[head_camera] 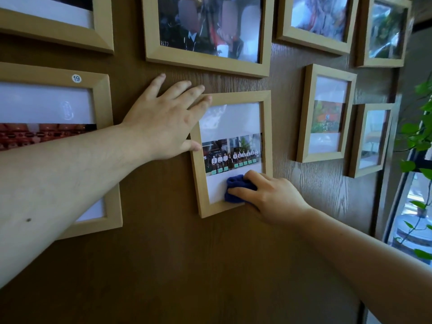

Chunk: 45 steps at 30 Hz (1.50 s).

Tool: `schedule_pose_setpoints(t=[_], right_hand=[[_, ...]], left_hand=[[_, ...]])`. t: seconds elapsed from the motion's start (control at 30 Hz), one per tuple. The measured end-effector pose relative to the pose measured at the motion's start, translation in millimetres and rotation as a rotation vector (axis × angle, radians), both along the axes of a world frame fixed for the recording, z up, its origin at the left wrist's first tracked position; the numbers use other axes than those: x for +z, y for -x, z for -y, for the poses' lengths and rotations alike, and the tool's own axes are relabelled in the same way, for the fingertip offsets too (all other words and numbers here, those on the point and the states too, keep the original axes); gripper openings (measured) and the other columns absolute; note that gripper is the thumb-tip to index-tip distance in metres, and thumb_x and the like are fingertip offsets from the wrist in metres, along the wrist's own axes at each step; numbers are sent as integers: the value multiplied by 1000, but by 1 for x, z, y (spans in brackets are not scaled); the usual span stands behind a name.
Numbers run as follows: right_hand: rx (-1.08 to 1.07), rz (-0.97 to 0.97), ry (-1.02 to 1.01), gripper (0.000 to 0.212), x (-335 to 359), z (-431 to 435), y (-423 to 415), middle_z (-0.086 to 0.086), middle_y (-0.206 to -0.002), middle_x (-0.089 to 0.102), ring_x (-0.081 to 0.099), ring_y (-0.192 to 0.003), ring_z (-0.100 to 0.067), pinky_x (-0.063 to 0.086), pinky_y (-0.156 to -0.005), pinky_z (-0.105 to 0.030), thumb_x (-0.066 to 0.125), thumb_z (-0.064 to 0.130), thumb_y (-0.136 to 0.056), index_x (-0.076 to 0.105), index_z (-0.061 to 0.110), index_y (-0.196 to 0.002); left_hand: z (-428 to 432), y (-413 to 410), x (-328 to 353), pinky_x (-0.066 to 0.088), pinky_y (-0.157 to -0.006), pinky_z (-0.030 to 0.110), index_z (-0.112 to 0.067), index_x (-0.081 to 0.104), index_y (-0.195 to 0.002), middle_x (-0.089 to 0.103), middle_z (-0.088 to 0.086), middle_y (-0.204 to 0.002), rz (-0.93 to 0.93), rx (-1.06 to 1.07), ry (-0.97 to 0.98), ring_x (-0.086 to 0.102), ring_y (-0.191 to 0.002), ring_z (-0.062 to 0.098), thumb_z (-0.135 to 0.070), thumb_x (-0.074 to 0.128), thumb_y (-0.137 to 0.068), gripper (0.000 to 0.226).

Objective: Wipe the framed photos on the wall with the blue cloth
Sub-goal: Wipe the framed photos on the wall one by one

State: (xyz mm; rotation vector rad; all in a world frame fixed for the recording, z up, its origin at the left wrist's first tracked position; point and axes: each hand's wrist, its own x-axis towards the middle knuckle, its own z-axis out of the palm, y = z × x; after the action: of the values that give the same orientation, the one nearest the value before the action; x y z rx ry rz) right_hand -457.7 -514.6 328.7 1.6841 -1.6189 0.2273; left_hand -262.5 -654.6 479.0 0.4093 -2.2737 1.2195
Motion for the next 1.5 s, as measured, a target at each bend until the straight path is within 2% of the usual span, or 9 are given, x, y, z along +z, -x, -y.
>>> schedule_pose_setpoints(t=[0.37,0.5,0.67,0.73,0.87,1.03,1.17,1.3,1.5], right_hand=[[-315,-52,23,43,2,-29,28,-9,-102,52,54,-76,-25,50,-50,-38,68,15,-77,55,26,-117],[-352,-19,67,52,9,-43,20,-11,-104,55,58,-80,-27,54,-51,-38,76,16,-72,55,24,-119],[-363,-12,88,47,24,-67,5,-8,-109,53,58,-81,-23,52,-56,-35,63,25,-86,45,28,-129],[-366,10,79,47,31,-73,-2,-7,-111,52,58,-82,-23,48,-57,-31,56,28,-90,38,29,-133],[-437,33,63,52,38,-88,-18,-6,-113,54,59,-81,-22,40,-56,-27,56,30,-91,30,27,-136],[-588,15,44,49,32,-113,-53,-8,-109,57,60,-76,-23,31,-51,-26,58,29,-89,37,24,-133],[-706,47,-12,46,18,-146,-85,-9,-107,55,60,-79,-30,41,-49,-31,54,29,-89,39,24,-132],[-818,68,-25,42,8,-187,-114,-10,-98,56,60,-72,-33,34,-47,-29,58,25,-87,49,20,-128],[-974,102,-20,43,-6,-262,-151,-12,-100,57,61,-75,-34,41,-46,-33,59,24,-86,52,17,-128]], left_hand=[[-1,1,-4,10,-117,58,-19,7,-149,10,8,-160,-18,13,-16,7,-146,27,-67,46,-81,92],[-2,-5,-15,8,-116,61,-14,17,-148,15,13,-159,-29,-24,32,12,-145,30,-61,42,-85,82],[-15,-8,-37,10,-114,63,-10,28,-144,24,18,-156,-23,-201,36,16,-144,33,-59,39,-86,77],[-26,-7,-47,13,-114,63,-11,26,-145,26,19,-155,-4,-269,13,17,-144,33,-60,34,-87,76],[-43,-5,-71,20,-115,55,-12,21,-147,29,16,-154,64,-369,-99,25,-142,32,-61,28,-88,76],[-48,-11,-103,33,-111,47,-13,31,-144,45,12,-146,139,-553,-250,40,-134,28,-61,35,-88,73],[-54,-11,-122,35,-110,46,-12,34,-142,48,11,-143,196,-690,-307,44,-131,27,-59,38,-88,72],[-79,-6,-136,39,-108,46,-10,37,-141,50,12,-142,237,-804,-312,46,-129,27,-56,44,-87,71],[-150,3,-150,42,-102,46,-9,45,-135,56,14,-135,284,-988,-273,52,-122,29,-51,56,-84,67]])
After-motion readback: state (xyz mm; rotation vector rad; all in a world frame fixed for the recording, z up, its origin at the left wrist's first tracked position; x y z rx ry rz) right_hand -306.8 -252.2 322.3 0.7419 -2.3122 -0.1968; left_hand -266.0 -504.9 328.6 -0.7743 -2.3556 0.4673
